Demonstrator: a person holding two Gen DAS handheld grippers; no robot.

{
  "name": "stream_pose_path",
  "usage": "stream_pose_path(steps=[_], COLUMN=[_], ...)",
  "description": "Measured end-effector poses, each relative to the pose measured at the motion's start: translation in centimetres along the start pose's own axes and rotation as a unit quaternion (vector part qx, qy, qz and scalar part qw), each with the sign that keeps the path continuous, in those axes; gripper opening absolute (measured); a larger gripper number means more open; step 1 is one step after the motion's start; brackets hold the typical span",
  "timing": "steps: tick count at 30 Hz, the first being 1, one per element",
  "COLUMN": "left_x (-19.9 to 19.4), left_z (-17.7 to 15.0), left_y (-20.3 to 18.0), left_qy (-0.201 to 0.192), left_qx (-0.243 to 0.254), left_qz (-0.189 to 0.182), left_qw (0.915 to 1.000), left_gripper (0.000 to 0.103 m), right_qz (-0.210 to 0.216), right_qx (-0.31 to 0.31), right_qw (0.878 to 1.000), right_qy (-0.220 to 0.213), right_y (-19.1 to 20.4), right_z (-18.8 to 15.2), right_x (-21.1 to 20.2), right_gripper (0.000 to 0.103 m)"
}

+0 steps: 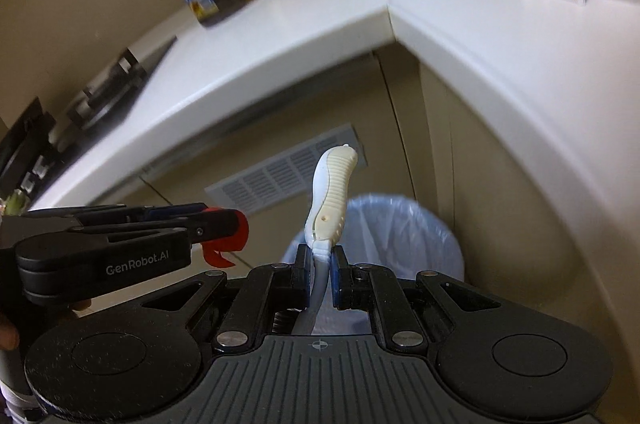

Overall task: Collect trash
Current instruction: 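Carry the red cup and white brush down over the trash bin, then open the left gripper to drop the red cup while the right drops the brush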

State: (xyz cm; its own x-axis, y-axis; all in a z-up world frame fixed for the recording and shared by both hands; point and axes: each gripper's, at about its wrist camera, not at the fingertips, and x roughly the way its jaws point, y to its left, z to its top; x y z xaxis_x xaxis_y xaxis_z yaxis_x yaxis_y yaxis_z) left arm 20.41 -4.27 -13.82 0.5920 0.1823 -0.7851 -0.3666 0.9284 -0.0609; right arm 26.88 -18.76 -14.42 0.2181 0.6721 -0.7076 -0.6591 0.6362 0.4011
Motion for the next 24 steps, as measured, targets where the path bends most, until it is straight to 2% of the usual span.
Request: stream_pose_path(steps=[9, 24], left_x=[5.4, 14.3], left_z=[-1.5, -3.4], left_y=[1.1, 0.9], left_qy=[0.051, 0.113], left_qx=[0.006, 0.017], left_qz=[-0.019, -0.041], left_qw=[0.9985, 0.9926], left_gripper=[0.023, 0.023], right_qz=[-0.026, -0.057], right_qx=[0.007, 0.025], right_qw=[0.998, 0.994], right_qy=[0.054, 0.086], right_y=[-1.6, -4.5], right_z=[-1.3, -3.3], right_x=[5.2, 11.6], right_gripper=[0.010, 0.010])
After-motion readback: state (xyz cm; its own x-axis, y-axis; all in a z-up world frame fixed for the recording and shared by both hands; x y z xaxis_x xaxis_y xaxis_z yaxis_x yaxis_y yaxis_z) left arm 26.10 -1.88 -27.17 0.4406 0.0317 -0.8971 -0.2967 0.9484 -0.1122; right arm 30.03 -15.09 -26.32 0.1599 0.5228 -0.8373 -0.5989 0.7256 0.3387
